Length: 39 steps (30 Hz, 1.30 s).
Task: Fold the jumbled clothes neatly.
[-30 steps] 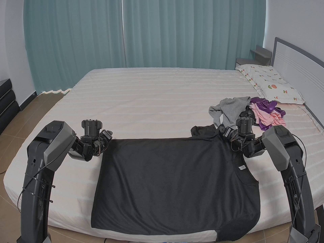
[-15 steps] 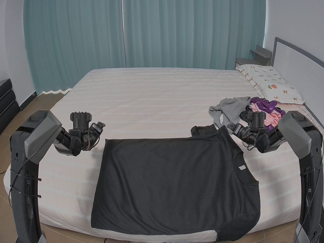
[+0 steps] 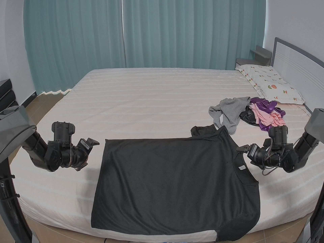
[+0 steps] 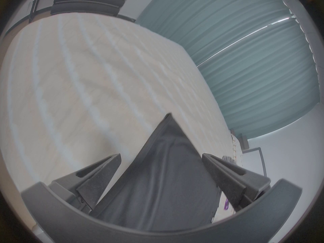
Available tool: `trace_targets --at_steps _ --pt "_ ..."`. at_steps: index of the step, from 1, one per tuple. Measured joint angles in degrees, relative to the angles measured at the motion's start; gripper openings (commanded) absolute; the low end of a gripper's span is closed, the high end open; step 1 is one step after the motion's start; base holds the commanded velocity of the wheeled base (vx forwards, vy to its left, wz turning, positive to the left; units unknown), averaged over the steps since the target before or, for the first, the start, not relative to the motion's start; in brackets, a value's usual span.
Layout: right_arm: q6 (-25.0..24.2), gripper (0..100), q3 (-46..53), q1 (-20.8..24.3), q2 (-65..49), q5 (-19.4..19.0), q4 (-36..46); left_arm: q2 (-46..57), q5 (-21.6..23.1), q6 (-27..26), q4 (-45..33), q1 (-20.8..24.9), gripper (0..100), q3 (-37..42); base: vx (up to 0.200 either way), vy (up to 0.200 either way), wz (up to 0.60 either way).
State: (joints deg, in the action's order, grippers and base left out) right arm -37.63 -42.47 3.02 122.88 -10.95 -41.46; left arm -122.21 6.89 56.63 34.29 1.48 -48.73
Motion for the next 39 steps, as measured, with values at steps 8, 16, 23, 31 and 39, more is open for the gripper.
trace_targets --at_steps 8,16,23,31,39 --pt "-1.0 100 21.6 0.3 -8.5 -3.7 -11.4 8.9 6.9 0.8 5.0 0.3 100 20.9 -0.150 0.000 0.00" --pt "-2.2 100 32.1 0.6 -12.9 -5.4 -18.2 13.1 11.5 0.7 11.4 0.5 100 31.6 -0.200 0.000 0.00" --pt "-2.2 100 33.8 0.7 -14.1 -5.5 -18.3 13.6 11.6 0.7 13.4 0.5 100 33.4 -0.029 0.000 0.00" --pt "-2.1 100 34.0 0.9 -14.0 -6.2 -18.4 12.5 11.6 0.9 16.1 0.4 100 33.6 0.000 -0.050 0.00" --pt "-1.9 100 34.1 1.5 -13.8 -6.2 -18.4 10.9 11.3 -0.8 16.4 0.9 100 33.5 0.000 -0.175 0.00"
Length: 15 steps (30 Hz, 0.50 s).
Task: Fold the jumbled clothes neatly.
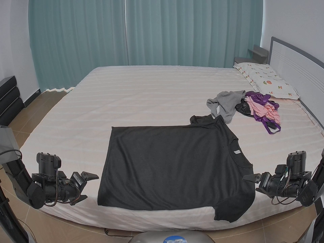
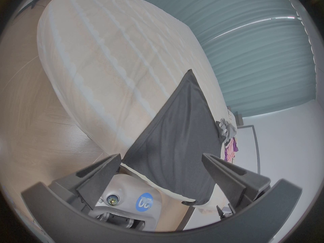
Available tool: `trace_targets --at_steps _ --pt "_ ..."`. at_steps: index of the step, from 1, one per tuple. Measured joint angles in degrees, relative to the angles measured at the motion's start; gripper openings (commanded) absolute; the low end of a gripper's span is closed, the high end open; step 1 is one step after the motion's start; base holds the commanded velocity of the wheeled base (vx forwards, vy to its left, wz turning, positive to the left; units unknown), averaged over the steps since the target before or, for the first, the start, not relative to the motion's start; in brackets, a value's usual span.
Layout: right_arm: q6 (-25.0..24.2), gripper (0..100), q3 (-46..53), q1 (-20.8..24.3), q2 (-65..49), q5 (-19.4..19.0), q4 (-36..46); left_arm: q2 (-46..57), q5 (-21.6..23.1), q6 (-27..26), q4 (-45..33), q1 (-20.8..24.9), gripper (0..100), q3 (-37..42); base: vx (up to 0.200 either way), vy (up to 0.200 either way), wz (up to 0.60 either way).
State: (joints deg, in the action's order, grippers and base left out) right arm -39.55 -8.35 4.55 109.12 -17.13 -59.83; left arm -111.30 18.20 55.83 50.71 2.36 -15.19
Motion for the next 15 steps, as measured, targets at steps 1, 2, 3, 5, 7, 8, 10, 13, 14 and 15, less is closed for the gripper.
trace_targets --at_steps 1,2,3,5,7,8,10,13,14,15 --pt "0.1 100 0.0 0.0 0.1 0.0 0.0 -0.2 0.0 -0.7 0.0 0.1 100 0.1 0.000 0.000 0.00" --pt "0.1 100 0.0 0.0 0.1 0.0 0.0 -0.5 0.0 -1.8 0.0 0.2 100 0.1 0.000 0.000 0.00" --pt "0.1 100 0.0 0.0 0.2 0.0 0.0 -0.7 0.0 -3.3 0.1 0.2 100 0.3 0.000 0.000 0.00" --pt "0.2 100 0.1 0.2 0.4 0.0 0.0 -1.3 0.1 -6.4 0.4 0.2 100 0.7 0.000 0.000 0.00" --pt "0.2 100 0.2 0.4 0.5 0.0 0.0 -2.0 0.1 -9.5 1.1 0.2 100 1.4 0.000 0.000 0.00" --pt "0.2 100 0.3 0.6 0.5 0.1 0.0 -2.5 0.1 -11.5 1.8 0.3 100 1.7 0.000 0.000 0.00" --pt "0.2 100 0.4 0.9 0.6 0.1 0.0 -3.8 -0.1 -14.2 3.7 0.5 100 2.5 0.000 0.000 0.00" --pt "0.2 100 0.5 1.3 0.7 0.1 0.0 -6.1 -0.5 -16.4 8.3 0.7 100 3.6 0.000 0.000 0.00" --pt "0.2 100 0.6 1.4 0.7 0.1 0.0 -6.9 -0.5 -16.9 9.7 0.8 100 4.0 0.000 0.000 0.00" --pt "0.2 100 0.6 1.4 0.7 0.1 0.0 -7.7 -0.6 -17.4 10.8 0.9 100 4.3 0.000 0.000 0.00"
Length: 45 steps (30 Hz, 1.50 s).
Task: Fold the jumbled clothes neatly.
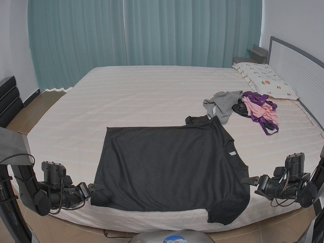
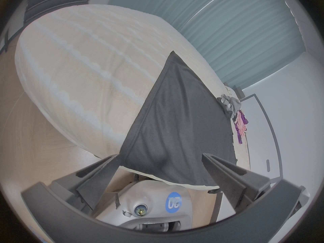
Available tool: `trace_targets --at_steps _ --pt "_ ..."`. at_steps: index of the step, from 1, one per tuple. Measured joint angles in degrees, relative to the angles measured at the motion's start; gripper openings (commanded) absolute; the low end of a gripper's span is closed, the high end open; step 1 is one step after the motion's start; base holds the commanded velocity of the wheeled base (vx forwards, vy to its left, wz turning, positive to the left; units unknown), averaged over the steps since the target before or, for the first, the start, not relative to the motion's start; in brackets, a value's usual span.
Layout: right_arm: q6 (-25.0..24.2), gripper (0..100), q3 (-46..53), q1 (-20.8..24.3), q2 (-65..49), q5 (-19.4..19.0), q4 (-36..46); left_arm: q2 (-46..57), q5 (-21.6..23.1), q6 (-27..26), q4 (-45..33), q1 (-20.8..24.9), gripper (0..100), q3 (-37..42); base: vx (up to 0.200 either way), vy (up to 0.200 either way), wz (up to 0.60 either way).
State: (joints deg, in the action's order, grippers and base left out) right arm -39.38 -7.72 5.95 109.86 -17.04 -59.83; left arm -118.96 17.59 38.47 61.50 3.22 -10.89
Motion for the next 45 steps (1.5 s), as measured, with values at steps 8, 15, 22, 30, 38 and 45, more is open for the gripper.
trace_targets --at_steps 8,15,22,30,38,45 --pt "0.0 100 0.1 0.2 0.1 0.0 0.0 -6.4 -0.6 -6.1 9.4 0.0 100 3.0 0.000 0.000 0.00" --pt "-0.1 100 0.2 0.2 0.1 0.1 -0.2 -9.2 -0.6 -7.9 10.5 0.2 100 4.2 0.000 0.000 0.00" --pt "-0.2 100 0.3 0.2 0.1 0.1 -0.3 -10.4 -0.6 -7.9 10.5 0.7 100 2.8 0.000 0.000 0.00" --pt "-0.2 100 0.3 0.2 0.0 0.1 -0.3 -11.3 -0.7 -9.7 10.3 1.0 100 1.7 0.000 0.000 0.00" --pt "-0.2 100 0.3 0.1 0.0 0.1 -0.3 -12.0 -0.6 -9.9 10.4 0.9 100 1.5 0.000 0.000 0.00" --pt "-0.3 100 0.3 0.0 0.0 0.0 -0.3 -12.0 -0.6 -9.7 10.5 0.2 0 2.1 0.000 0.000 0.00"
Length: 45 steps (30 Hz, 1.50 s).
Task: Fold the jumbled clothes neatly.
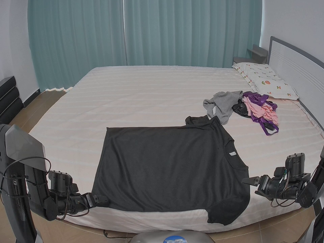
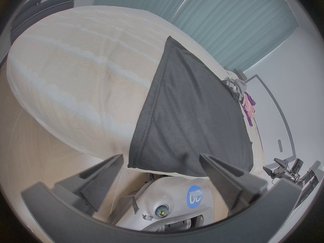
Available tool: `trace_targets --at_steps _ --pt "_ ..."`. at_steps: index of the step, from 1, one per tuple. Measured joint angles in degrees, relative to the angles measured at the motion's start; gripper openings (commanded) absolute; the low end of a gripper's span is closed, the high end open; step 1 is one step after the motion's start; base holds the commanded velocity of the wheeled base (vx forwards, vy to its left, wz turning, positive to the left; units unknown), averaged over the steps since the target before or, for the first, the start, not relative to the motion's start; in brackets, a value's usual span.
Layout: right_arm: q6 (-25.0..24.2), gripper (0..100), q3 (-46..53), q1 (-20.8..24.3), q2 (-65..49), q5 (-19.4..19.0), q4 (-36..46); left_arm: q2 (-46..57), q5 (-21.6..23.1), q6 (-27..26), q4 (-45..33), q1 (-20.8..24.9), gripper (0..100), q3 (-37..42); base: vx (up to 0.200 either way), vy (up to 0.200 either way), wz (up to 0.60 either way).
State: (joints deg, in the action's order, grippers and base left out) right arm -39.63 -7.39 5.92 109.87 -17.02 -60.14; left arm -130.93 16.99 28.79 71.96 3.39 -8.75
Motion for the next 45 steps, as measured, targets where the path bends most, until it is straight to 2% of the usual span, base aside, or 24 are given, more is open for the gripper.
trace_targets --at_steps 8,16,36,37,45 --pt "0.0 100 0.0 0.0 -0.2 0.1 0.0 0.0 -0.1 0.2 0.0 -0.5 0 0.1 0.000 0.000 0.00" --pt "-0.1 100 0.0 -0.1 -0.1 -0.1 0.0 0.6 -0.4 0.1 0.0 -3.4 0 1.7 0.000 0.000 0.00" --pt "0.0 100 -0.6 -0.6 3.2 0.3 0.0 7.6 0.1 -0.1 -0.1 -5.8 0 5.4 0.000 0.000 0.00" --pt "0.0 100 -0.6 -0.6 3.3 0.2 0.0 7.4 0.2 -0.1 -0.1 -5.6 100 5.3 0.000 0.000 0.00" --pt "0.0 100 -0.6 -0.5 3.5 0.1 0.0 3.6 0.2 -1.5 0.6 -1.7 100 3.5 0.000 0.000 0.00"
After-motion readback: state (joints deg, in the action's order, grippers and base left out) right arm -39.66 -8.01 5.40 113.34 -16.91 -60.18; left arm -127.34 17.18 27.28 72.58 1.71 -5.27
